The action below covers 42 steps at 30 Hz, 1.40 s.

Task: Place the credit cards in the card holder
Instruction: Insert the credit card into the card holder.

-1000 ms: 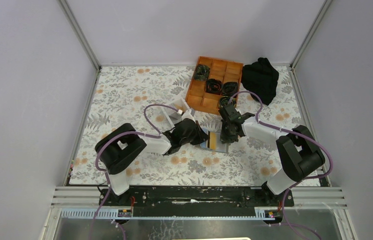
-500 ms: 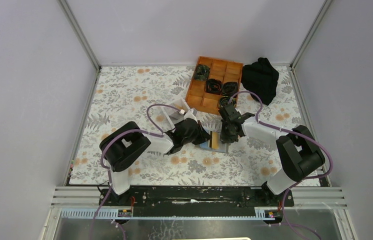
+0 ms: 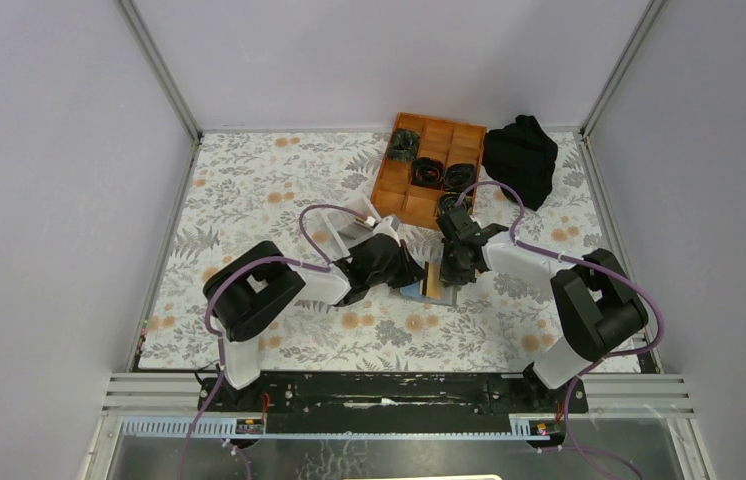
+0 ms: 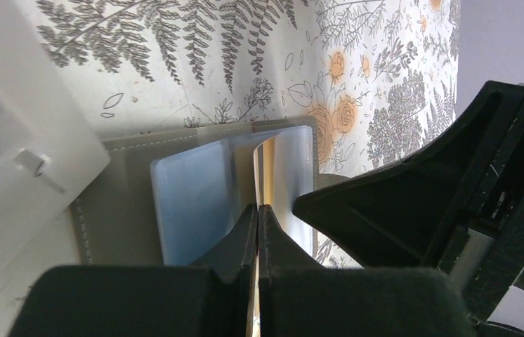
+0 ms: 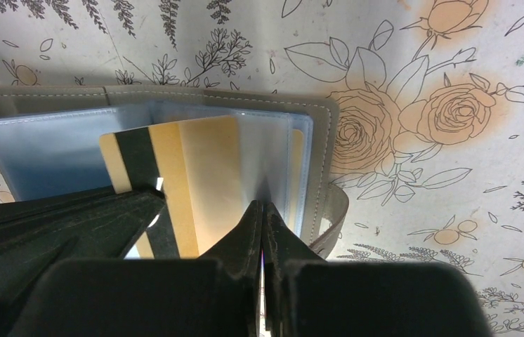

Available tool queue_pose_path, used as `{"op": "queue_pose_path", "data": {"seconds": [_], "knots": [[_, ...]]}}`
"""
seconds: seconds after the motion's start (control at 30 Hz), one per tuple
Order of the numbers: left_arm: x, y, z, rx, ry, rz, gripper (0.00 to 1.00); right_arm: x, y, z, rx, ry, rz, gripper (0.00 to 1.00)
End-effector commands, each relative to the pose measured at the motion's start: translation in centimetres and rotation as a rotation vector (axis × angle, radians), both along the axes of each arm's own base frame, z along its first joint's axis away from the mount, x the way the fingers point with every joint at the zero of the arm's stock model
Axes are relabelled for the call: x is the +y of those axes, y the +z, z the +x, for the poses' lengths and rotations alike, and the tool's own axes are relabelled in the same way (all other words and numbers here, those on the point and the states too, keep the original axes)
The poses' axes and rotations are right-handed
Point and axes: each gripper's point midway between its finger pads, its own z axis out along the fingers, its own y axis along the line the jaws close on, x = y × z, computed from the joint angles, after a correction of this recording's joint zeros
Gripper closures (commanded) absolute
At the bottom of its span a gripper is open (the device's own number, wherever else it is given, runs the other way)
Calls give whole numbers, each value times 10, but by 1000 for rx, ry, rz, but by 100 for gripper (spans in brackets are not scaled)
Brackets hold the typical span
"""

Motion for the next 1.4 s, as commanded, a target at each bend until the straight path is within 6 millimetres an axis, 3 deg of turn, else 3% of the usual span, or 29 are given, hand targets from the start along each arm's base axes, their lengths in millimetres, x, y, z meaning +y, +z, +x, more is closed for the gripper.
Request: {"op": "queue_pose_path", "data": {"seconds": [0.0,0.23,0.47,0.63,0.93,1.13,1.37], "knots": [[12,-46,-24,102,-86,138,100,-15,-16,-2,25,-18,-78,100],[16,-54,-28,121,-82,161,100,-21,-7,3,-11,-28,-106,96],[21,-60,-29,136,-75,189,100,-27,6,11,-63,-46,-132,78],[24,-63,-30,142,-72,209,100,-34,12,13,-91,-61,-158,73],[24,-62,-30,147,-78,226,100,-40,3,8,-63,-87,-146,67],[19,-61,-30,149,-110,232,100,-24,-6,2,-22,-66,-36,65],[11,-60,-34,165,-151,215,79,-10,-5,-1,-16,-43,43,66]]}}
